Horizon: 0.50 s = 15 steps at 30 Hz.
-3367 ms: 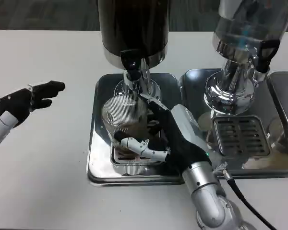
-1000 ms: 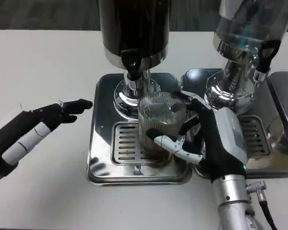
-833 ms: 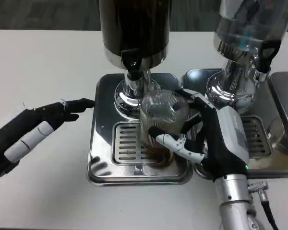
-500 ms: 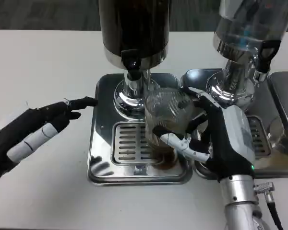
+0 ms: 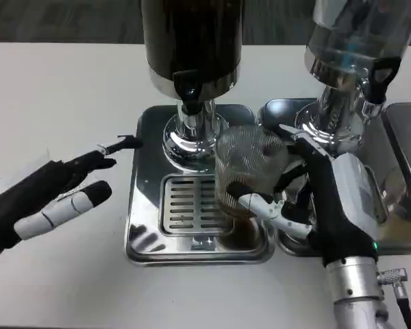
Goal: Grasp the cup under the faucet to collect the drink, then remove the cup.
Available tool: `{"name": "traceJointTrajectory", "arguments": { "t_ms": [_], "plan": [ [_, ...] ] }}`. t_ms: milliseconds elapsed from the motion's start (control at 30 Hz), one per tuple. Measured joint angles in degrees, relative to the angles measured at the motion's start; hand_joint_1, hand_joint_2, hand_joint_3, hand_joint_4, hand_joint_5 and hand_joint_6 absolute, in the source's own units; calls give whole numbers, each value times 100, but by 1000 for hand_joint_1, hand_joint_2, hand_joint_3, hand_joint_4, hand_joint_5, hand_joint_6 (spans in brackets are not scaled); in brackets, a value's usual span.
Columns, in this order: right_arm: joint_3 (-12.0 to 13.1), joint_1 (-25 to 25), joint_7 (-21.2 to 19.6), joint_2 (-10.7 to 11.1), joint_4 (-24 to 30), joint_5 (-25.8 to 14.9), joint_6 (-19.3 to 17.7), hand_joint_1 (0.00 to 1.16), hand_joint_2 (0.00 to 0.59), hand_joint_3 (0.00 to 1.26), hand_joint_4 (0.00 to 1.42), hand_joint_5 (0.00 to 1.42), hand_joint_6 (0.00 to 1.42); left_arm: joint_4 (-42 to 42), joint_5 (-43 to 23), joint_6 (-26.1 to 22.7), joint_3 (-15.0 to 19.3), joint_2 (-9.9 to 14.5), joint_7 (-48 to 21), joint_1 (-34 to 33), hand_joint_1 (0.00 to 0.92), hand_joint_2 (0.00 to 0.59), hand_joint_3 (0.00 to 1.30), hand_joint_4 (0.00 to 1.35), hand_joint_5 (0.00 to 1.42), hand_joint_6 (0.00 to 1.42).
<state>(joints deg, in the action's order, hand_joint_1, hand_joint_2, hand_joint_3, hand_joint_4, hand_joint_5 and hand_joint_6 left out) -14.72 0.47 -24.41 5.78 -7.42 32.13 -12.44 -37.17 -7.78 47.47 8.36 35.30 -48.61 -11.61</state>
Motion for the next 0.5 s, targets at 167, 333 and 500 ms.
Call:
{"name": "traceJointTrajectory", "arguments": {
  "t_ms": [167, 333, 500],
  "plan": [
    [30, 179, 112, 53, 184, -2, 0, 758, 251, 468, 610, 815, 1199, 54, 180, 429, -64, 199, 67, 10, 0, 154, 20, 0, 0, 27],
    [30, 367, 333, 104, 568, -11, -1, 759, 251, 474, 618, 816, 1199, 89, 201, 688, -90, 313, 153, 99, 0, 151, 19, 0, 0, 25],
    [38, 542, 440, 129, 873, -3, 0, 759, 251, 480, 619, 816, 1208, 166, 356, 853, -174, 418, 217, 243, 0, 148, 4, 0, 0, 25]
  ]
}}
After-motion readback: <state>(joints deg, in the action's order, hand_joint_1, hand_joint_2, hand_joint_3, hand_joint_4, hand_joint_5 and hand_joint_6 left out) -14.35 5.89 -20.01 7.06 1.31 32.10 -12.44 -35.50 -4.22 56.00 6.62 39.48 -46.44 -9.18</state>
